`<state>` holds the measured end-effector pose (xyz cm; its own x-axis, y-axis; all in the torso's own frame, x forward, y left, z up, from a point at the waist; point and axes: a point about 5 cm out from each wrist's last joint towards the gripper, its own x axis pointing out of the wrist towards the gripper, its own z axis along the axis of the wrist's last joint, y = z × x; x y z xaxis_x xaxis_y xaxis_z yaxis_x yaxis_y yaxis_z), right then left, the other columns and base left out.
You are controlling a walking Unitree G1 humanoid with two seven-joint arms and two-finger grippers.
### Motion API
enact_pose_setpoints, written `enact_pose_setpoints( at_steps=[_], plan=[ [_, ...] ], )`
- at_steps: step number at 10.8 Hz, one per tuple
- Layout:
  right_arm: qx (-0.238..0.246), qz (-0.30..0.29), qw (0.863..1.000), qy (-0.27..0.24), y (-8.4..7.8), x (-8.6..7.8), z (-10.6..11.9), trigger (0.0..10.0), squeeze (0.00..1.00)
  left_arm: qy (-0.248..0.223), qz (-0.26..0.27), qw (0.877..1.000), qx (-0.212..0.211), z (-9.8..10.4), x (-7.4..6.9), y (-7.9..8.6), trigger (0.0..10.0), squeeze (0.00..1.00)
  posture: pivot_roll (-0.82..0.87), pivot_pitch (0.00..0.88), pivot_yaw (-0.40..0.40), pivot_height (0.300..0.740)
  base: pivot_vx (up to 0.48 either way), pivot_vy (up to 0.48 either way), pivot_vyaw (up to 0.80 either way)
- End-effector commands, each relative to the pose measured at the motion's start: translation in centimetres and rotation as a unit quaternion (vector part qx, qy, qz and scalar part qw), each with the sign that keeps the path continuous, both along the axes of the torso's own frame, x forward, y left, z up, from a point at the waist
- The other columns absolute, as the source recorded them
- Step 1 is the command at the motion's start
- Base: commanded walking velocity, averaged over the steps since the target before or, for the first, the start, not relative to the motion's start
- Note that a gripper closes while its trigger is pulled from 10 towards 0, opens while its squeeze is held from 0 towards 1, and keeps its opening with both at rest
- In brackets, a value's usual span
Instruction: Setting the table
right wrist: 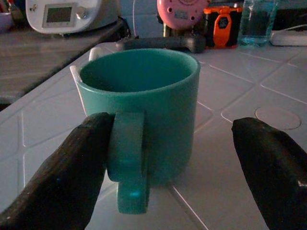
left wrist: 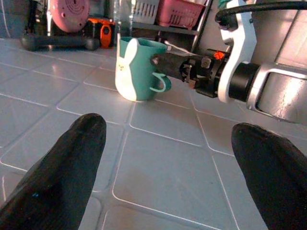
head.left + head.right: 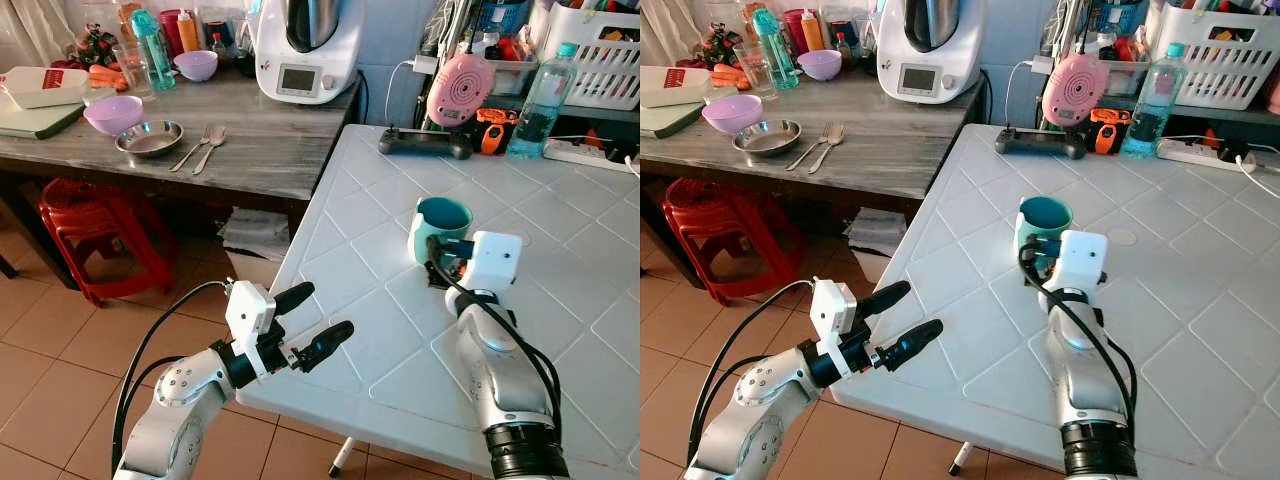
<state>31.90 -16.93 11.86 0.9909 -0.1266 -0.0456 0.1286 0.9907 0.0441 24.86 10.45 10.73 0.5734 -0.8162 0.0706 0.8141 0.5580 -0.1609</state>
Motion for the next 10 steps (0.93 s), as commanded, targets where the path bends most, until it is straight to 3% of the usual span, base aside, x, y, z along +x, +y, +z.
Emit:
enact_pose_setpoints(
  at_steps=[1,4,5,6,7,10],
  plan=[
    [0.000,0.009,1.000,0.006,0.28,0.06,-0.33,10.0,0.00,0.001,-0.002,1.000,0.008,-0.01,0.22,0.25,10.0,0.00,0.00,0.000,0.035,0.740,0.000,0.000,0.00],
    [-0.006,0.019,1.000,0.010,0.85,0.36,-0.54,10.0,0.00,0.001,-0.005,1.000,0.009,0.04,0.33,0.32,10.0,0.00,0.01,0.000,0.035,0.740,0.000,0.000,0.00],
    [-0.007,0.021,1.000,0.009,0.85,0.41,-0.53,9.0,0.00,0.002,-0.006,1.000,0.009,0.07,0.37,0.32,10.0,0.00,0.01,0.000,0.036,0.740,0.000,0.000,0.00],
    [-0.009,0.021,1.000,0.009,0.77,0.45,-0.64,1.7,0.00,0.002,-0.006,1.000,0.010,0.04,0.40,0.34,10.0,0.00,0.01,0.000,0.035,0.740,0.000,0.000,0.00],
    [-0.013,0.021,1.000,0.008,0.72,0.50,-0.64,0.0,0.00,0.001,-0.003,1.000,0.014,-0.06,0.51,0.49,10.0,0.00,0.01,0.000,0.035,0.740,0.000,0.000,0.00],
    [-0.018,0.022,1.000,0.010,0.48,0.64,-0.85,0.0,0.00,0.001,0.000,1.000,0.014,-0.03,0.53,0.46,10.0,0.00,0.01,0.000,0.032,0.740,0.000,0.000,0.00]
  ],
)
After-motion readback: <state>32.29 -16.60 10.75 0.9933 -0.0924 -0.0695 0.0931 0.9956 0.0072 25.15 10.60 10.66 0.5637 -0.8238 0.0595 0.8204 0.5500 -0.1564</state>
